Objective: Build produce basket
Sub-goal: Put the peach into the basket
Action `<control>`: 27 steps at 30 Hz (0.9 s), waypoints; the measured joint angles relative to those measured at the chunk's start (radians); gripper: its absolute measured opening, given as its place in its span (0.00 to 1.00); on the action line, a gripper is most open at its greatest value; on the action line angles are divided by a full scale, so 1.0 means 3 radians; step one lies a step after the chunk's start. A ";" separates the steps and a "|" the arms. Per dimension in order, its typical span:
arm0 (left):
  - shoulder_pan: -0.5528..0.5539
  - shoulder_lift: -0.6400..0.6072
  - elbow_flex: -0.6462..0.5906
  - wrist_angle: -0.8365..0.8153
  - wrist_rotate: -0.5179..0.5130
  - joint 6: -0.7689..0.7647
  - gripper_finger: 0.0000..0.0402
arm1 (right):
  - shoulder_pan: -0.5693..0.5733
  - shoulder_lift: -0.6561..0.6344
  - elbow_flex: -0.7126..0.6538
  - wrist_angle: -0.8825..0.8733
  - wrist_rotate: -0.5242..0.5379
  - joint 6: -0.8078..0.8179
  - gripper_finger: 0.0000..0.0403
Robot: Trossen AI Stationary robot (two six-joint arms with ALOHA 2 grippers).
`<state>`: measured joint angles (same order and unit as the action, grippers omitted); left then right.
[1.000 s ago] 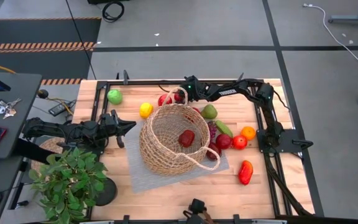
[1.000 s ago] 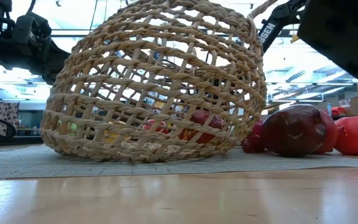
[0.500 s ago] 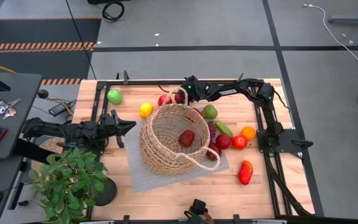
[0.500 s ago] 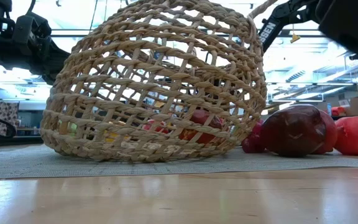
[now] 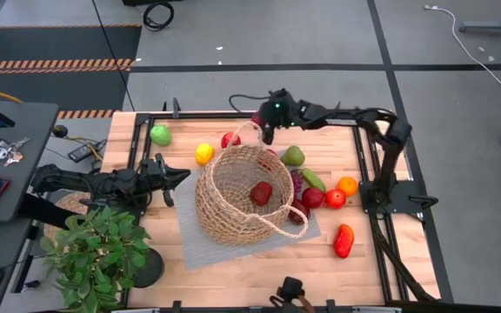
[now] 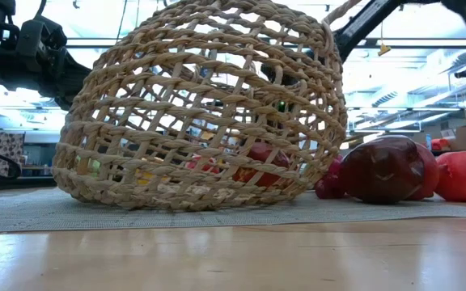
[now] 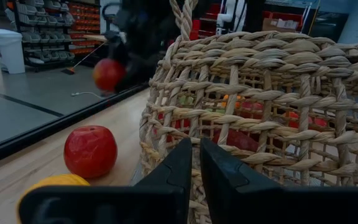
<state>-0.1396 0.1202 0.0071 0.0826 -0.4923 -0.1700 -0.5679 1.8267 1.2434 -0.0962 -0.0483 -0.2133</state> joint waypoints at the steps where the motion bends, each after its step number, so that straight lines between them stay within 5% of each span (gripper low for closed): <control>1: 0.0000 0.0001 0.0001 0.0001 -0.0001 0.0000 0.10 | -0.0006 -0.0078 0.0000 -0.0089 0.0000 -0.0020 0.66; 7: 0.0001 0.0001 0.0000 0.0000 -0.0001 -0.0001 0.08 | -0.0015 -0.0606 0.0000 -0.0401 -0.0030 -0.0054 0.66; 17: -0.0001 -0.0001 0.0001 0.0001 -0.0001 0.0000 0.10 | 0.0110 -0.1168 0.0000 -0.0685 -0.0582 0.0059 0.66; 27: -0.0001 -0.0001 0.0001 0.0000 -0.0001 0.0000 0.08 | 0.0436 -0.1634 0.0000 -0.0867 -0.0605 0.0116 0.66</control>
<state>-0.1398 0.1200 0.0074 0.0826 -0.4927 -0.1700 -0.4372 1.3366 1.2434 -0.3564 -0.2298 -0.1783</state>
